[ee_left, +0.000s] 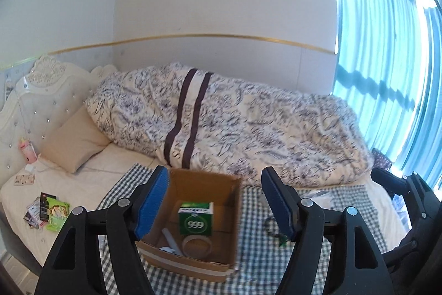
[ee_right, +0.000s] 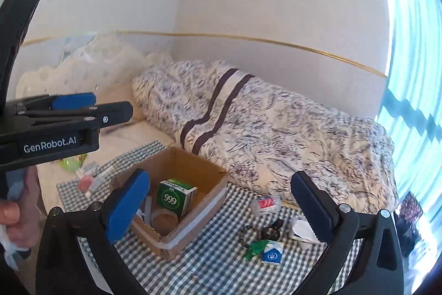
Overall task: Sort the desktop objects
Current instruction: 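Move both open tools back toward the items on the checkered cloth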
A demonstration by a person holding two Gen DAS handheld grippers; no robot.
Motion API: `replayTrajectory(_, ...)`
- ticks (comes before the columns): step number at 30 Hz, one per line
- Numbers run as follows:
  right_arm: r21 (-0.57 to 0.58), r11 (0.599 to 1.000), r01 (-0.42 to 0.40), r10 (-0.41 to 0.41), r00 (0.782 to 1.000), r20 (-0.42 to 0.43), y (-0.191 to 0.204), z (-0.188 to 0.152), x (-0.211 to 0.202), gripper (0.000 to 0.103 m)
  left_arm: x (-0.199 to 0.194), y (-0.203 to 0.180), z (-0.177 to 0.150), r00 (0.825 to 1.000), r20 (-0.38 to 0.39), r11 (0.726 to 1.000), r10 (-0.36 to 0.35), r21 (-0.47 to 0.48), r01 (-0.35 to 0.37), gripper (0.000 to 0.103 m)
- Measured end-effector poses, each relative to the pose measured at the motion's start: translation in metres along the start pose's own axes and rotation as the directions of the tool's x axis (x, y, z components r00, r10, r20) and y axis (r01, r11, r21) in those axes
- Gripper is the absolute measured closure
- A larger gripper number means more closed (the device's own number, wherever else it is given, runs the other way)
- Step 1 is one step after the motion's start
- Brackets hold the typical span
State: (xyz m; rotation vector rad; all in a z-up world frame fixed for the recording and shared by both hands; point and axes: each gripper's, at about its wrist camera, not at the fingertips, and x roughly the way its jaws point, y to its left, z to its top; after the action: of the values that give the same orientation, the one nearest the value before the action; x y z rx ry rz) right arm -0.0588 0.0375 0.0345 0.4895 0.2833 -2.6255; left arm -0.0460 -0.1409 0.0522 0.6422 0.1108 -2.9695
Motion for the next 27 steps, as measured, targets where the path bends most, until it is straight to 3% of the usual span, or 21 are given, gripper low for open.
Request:
replayTrajectory(7,0.05,0.997,0.056,-0.059,0.997,0.055,-0.023,0.001,-0.054,0.0,-0.036,-0.028,0.008,0.997,0.063,0.999,-0.04,0.001,0.04,0.029)
replayTrajectory(14,0.128,0.988,0.091,-0.104,0.99,0.098,-0.052,0.004,-0.098,0.0,-0.07,-0.044,0.017,0.988,0.139,0.998,-0.063,-0.004,0.064,0.022)
replayTrajectory(27,0.223,0.965,0.138,-0.176,0.971,0.159,-0.103,-0.007,-0.144,0.0,-0.077,-0.078,0.013,0.975,0.187,0.993,-0.122,0.027,0.119,0.01)
